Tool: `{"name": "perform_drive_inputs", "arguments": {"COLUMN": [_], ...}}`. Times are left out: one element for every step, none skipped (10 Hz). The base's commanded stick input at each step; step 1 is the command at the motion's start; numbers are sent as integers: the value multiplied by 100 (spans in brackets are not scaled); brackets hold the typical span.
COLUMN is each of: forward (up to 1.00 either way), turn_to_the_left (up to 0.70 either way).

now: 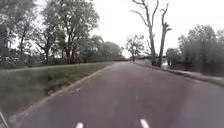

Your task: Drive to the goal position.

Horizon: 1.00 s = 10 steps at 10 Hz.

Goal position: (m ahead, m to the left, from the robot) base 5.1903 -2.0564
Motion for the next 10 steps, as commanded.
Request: {"name": "perform_drive_inputs", "arguments": {"forward": [70,70,70,70,70,70,70,70,70,70], "turn_to_the_left": [0,0,0,0,0,0,0,0,0,0]}}
